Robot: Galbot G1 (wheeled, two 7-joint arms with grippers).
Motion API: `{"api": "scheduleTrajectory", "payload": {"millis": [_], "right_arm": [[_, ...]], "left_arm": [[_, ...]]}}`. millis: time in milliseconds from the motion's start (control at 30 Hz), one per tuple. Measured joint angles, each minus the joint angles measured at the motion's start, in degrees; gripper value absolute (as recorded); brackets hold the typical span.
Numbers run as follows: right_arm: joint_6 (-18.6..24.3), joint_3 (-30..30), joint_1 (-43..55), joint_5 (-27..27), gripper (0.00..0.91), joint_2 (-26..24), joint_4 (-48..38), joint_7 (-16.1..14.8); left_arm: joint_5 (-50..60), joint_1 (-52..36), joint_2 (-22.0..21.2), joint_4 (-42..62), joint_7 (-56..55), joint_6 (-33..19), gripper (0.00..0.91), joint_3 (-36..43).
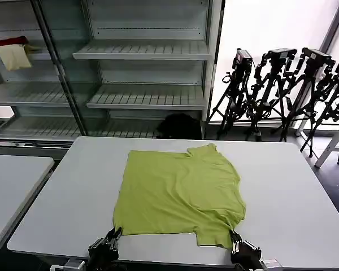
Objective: Fold and organize the clothes.
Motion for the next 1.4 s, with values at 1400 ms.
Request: {"api": "scheduleTrajectory", "payload": {"millis": [1400], "right_arm": [[-3.2,0.2,25.2,-1.7,0.000,4.2,-8.1,-3.6]], "left_arm": [[-2.1,-28.1,-5.3,12.1,1.3,2.2,0.000,0.5]]}}
